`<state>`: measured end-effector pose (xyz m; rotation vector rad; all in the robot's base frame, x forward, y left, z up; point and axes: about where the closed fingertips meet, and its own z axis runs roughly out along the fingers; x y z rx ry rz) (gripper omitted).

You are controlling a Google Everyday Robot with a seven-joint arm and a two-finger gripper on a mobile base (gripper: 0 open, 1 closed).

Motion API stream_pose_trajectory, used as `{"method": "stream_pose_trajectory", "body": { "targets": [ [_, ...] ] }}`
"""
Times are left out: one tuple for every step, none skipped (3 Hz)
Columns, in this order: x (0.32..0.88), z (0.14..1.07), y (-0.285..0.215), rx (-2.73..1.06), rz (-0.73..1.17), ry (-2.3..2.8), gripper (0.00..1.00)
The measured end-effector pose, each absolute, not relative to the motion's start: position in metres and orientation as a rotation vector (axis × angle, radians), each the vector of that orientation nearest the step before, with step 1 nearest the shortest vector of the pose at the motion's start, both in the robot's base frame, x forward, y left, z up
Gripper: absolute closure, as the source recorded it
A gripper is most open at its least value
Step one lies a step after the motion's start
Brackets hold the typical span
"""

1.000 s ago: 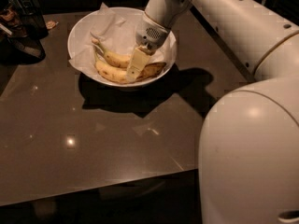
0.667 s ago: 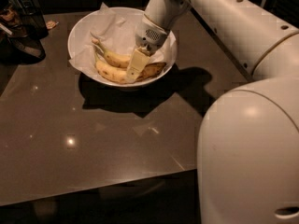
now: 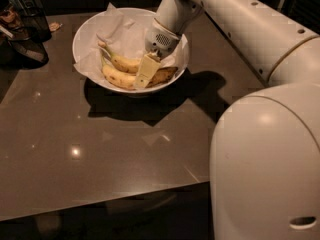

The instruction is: Pick banana from white bowl

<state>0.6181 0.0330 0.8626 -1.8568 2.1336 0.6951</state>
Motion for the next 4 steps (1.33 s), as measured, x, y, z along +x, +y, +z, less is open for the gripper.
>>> {"method": "stream_pose_trajectory", "body": {
  "targets": [
    [0.6188, 0.8596, 0.0332, -1.856, 0.705, 2.132, 0.42],
    [0.6223, 0.8518, 0.0312, -1.862, 0.684, 2.142, 0.61],
    [0.6223, 0.8518, 0.0312, -1.862, 0.684, 2.142, 0.84],
    [0.6223, 0.8518, 0.0312, -1.861, 0.684, 2.142, 1.0]
  ]
}}
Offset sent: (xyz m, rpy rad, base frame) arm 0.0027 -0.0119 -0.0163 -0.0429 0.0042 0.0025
